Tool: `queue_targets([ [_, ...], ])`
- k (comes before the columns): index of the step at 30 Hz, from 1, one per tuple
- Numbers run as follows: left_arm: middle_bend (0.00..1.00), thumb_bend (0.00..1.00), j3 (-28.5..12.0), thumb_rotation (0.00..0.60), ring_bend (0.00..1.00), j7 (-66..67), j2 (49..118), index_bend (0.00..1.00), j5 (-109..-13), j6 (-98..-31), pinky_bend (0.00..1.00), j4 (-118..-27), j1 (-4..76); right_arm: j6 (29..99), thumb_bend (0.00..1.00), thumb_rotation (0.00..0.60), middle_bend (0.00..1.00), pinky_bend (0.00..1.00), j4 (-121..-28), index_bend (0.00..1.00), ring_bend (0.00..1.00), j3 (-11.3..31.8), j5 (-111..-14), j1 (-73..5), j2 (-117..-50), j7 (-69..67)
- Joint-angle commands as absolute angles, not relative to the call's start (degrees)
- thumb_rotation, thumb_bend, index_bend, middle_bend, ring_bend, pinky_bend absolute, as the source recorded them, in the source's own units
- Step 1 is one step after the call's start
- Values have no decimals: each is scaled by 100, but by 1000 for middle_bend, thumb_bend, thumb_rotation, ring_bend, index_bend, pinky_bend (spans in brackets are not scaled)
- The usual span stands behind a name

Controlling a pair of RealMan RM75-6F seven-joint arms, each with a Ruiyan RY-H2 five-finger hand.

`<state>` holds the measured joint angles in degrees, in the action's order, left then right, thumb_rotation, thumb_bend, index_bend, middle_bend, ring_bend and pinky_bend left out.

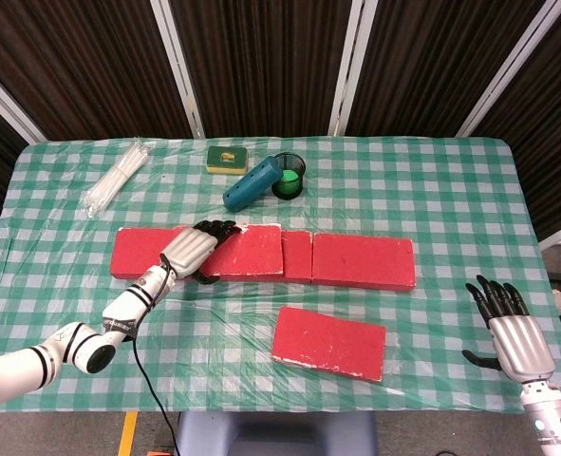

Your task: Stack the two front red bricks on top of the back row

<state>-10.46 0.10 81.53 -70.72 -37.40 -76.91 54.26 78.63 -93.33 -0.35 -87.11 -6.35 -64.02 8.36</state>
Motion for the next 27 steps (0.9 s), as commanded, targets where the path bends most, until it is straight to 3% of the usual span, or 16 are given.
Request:
queue_targets([
  [1,724,367,-1022,600,592,-154,8162,96,-7176,-3614,587,-7621,5509,7830,171,600,0,0,-9317,0,0,-36,-8698,-648,-6414,852],
  [10,684,368,-1051,600,548,-360,8188,96,-7216,-3464,561,-7381,5665,7787,171,600,0,0,-9310,0,0,-7,-8607,-658,-6426,902],
  [20,572,367,-1003,600,408,-489,8079,95,-7092,-3178,480,-7280,5758,7788,171,600,0,0,-9311,0,0,19,-8564,-665,-6457,964],
  [27,411,368,-963,600,236,-651,8006,93,-7111,-3019,318,-7311,5796,7789,171,600,0,0,-9321,0,0,27,-8537,-663,-6474,1010],
])
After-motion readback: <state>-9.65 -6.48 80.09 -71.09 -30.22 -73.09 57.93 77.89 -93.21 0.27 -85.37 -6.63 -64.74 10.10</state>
